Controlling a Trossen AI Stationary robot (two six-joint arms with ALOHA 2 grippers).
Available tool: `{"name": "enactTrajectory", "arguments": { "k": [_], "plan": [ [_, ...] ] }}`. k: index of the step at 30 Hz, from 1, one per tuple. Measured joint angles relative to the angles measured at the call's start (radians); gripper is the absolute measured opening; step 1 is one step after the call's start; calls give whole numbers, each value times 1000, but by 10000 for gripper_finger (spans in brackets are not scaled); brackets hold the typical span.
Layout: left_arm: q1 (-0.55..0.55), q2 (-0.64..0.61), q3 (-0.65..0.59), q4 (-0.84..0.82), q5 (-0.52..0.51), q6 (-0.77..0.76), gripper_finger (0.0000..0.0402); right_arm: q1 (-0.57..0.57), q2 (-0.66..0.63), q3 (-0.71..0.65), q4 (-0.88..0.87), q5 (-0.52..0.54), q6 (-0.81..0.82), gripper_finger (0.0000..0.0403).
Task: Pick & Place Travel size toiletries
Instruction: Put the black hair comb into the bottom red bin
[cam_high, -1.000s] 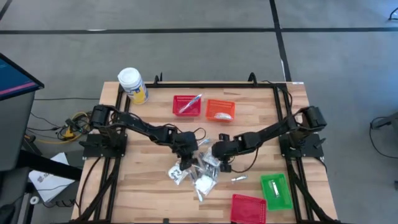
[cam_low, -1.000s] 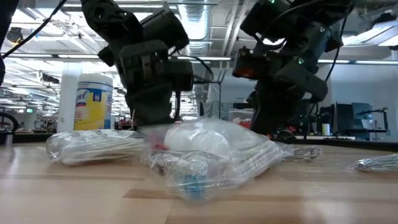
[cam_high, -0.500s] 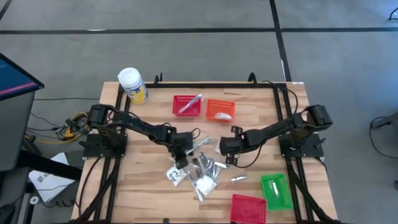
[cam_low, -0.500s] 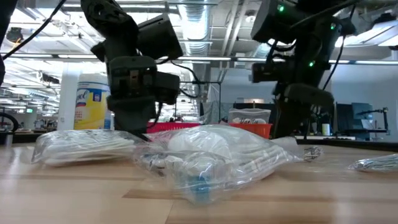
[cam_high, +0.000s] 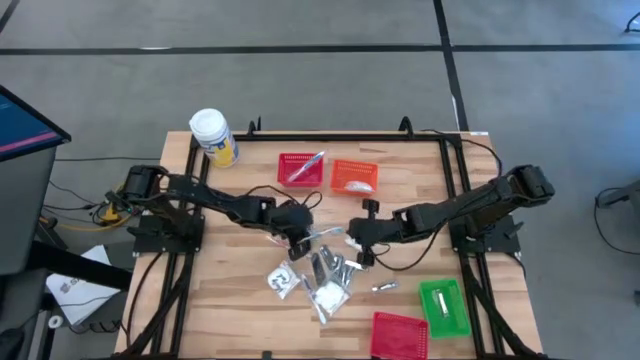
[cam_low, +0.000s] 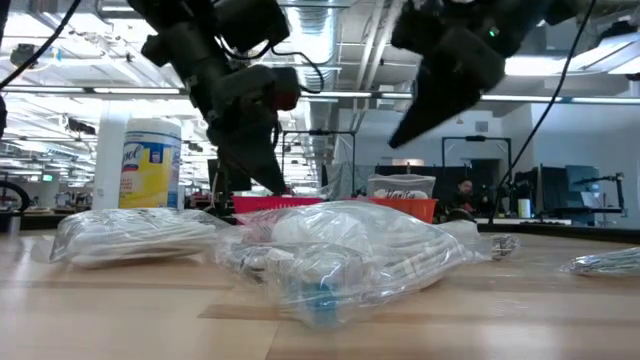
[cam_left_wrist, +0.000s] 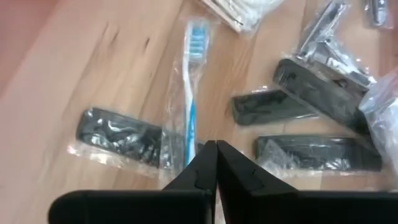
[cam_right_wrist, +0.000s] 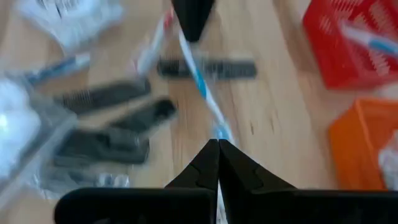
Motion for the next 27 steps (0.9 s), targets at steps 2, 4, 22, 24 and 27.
{"name": "enactTrajectory", "arguments": {
  "k": [2, 4, 22, 24, 27],
  "plan": [
    [10, 40, 1, 75, -30, 19, 1, 0, 1, 0, 37, 3, -15, 1],
    [28, 81, 0, 126, -51, 19, 1, -2, 10, 1, 75, 5, -28, 1],
    [32, 172, -2, 158, 272, 118, 1, -25, 21, -1, 66, 7, -54, 2],
    [15, 172, -1, 164, 352, 113, 1, -29, 21, -1, 68, 6, -54, 1],
    [-5, 172, -1, 163, 471, 84, 1, -29, 21, -1, 68, 6, -47, 1]
  ]
}}
